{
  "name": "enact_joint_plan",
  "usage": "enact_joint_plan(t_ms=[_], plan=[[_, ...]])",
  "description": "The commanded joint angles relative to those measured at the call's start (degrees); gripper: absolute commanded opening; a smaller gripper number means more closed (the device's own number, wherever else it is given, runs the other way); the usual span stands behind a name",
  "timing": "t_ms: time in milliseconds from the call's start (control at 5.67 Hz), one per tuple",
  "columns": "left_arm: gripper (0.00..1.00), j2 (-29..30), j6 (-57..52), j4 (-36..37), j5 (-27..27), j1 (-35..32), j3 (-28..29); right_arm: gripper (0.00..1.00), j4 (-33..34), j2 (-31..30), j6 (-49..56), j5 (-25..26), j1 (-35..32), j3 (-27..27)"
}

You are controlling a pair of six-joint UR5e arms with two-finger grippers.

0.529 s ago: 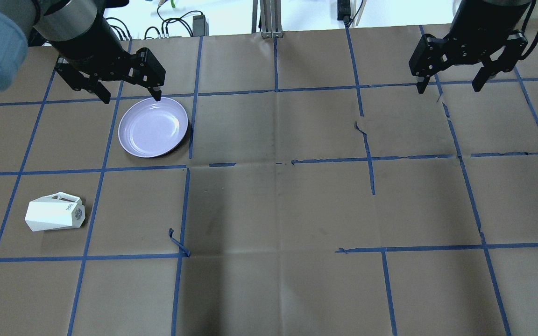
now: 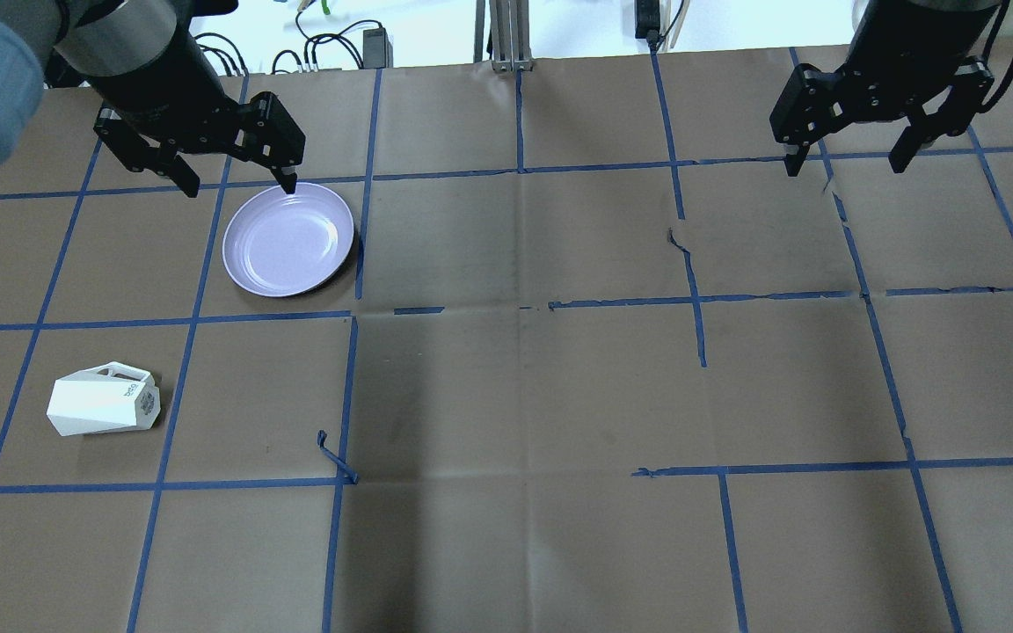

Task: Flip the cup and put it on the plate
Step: 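Move the left gripper from the plate toward the white mug on its side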

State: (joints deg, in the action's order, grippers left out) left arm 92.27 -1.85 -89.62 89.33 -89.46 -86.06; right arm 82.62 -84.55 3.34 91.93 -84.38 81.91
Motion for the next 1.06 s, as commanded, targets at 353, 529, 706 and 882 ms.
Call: enact_joint_plan(t_ms=[353, 529, 706, 882], plan=[[0.99, -1.8, -5.0, 0.0, 0.0, 4.5, -1.7, 1.0, 0.0, 0.0, 0.0, 0.0, 0.0, 0.0], [0.99, -1.6, -6.8, 0.0, -0.2, 8.5, -1.7, 1.0, 0.0, 0.0, 0.0, 0.0, 0.0, 0.0], [0.99, -0.7, -9.5, -0.3, 0.1, 11.9, -2.0, 1.0, 0.1, 0.0, 0.0, 0.0, 0.0, 0.0], [0.99, 0.0, -15.8, -0.2, 0.0, 19.2, -3.5, 1.0, 0.0, 0.0, 0.0, 0.0, 0.0, 0.0]])
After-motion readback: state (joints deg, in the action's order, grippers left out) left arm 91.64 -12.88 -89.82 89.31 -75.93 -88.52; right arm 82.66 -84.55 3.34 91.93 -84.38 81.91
